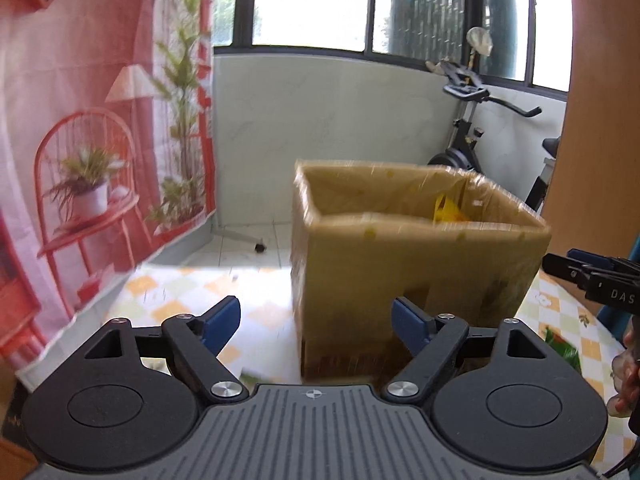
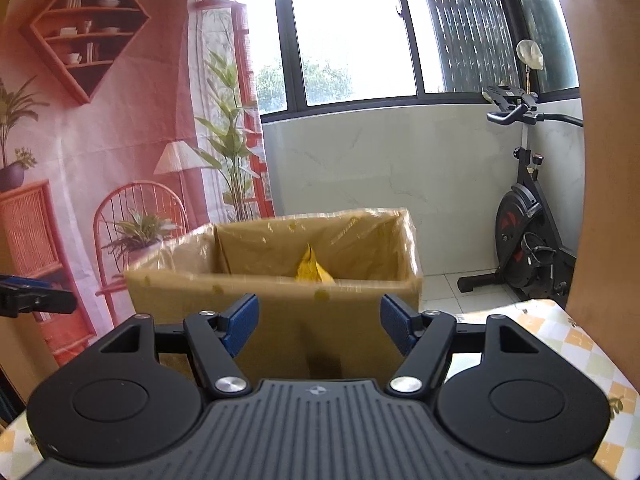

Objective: Organize snacks
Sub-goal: 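Move both grippers back down toward the green snack bags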

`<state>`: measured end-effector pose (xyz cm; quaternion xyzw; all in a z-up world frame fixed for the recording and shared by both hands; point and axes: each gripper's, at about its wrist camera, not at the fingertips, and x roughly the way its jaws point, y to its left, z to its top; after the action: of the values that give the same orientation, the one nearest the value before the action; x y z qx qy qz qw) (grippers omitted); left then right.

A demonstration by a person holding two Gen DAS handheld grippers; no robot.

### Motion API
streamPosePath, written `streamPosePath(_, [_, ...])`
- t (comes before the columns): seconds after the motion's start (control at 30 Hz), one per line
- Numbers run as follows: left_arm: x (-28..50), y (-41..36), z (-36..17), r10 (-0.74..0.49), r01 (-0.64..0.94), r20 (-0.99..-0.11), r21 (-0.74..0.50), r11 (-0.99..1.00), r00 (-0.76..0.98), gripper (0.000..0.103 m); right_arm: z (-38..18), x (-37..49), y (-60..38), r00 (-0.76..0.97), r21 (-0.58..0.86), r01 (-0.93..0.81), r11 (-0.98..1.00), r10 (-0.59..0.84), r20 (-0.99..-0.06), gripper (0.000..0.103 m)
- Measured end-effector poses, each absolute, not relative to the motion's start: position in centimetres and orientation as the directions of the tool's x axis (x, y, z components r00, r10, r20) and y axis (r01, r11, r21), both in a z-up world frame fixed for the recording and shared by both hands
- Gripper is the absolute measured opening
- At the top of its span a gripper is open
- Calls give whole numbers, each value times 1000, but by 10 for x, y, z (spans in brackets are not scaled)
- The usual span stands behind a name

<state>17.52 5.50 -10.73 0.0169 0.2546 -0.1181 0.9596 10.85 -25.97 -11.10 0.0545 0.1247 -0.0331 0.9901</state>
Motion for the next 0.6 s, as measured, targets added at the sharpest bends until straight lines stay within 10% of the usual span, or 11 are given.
streamPosePath(0.6, [160, 61, -169, -208, 214, -574, -57, 975, 792, 85, -198, 82, -249, 913, 112, 109, 988, -55, -404, 70])
